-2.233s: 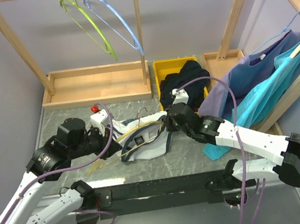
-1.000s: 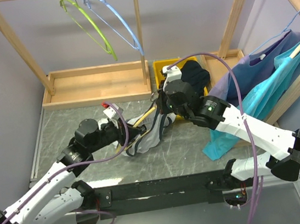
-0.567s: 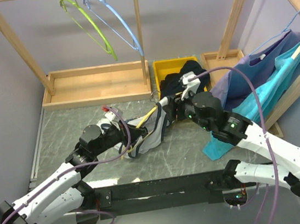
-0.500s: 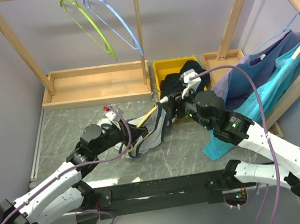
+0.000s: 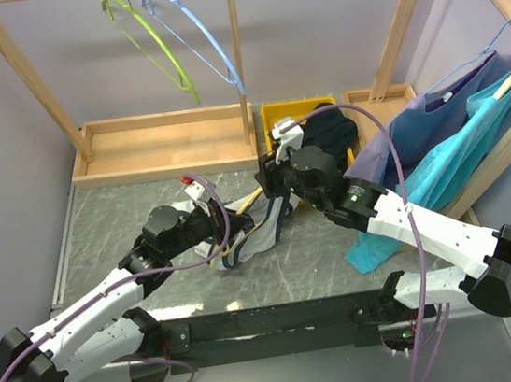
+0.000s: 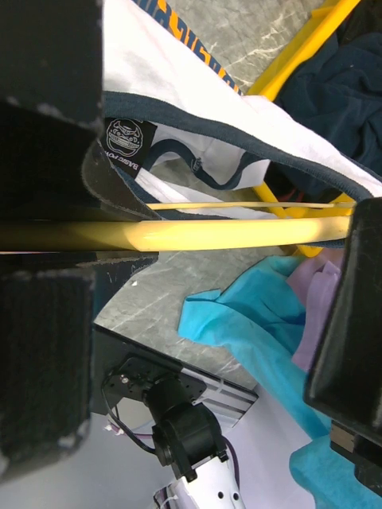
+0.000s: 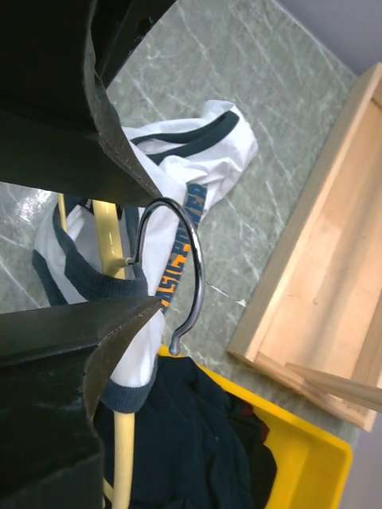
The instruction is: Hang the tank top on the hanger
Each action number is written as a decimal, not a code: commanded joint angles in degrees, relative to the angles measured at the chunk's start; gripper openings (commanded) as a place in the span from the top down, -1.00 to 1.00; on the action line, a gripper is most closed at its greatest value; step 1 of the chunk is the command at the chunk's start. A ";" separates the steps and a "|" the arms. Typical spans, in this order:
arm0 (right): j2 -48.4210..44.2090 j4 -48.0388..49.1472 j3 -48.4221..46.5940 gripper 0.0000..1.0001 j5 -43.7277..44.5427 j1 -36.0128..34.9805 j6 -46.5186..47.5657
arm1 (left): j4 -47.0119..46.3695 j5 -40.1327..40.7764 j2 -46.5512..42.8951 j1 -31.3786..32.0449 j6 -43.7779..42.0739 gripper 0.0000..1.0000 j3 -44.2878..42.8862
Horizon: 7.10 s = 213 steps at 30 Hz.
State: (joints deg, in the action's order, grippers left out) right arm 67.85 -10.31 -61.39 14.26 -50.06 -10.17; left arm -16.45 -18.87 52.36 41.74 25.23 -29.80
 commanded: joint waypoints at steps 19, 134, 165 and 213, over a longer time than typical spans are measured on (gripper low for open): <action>0.87 5.74 2.24 1.00 9.37 -1.70 -0.11 | -6.78 2.68 1.69 0.72 6.49 0.69 -4.82; 9.23 5.30 -20.33 1.00 30.91 -10.23 -6.27 | 20.41 1.57 -6.40 -19.59 31.19 0.96 -32.08; 5.89 3.63 -17.36 1.00 20.11 -8.21 0.77 | 63.28 -5.92 0.99 -19.41 -14.86 -0.48 -51.41; -4.83 14.25 2.14 -0.19 -21.87 6.37 -8.90 | 42.73 13.25 -24.32 -5.88 -1.42 0.98 -15.90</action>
State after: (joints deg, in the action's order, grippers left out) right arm 66.48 -3.86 -62.96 9.69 -49.08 -14.76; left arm 30.30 -5.98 29.06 35.97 22.81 -44.53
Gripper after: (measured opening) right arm 0.558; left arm 0.194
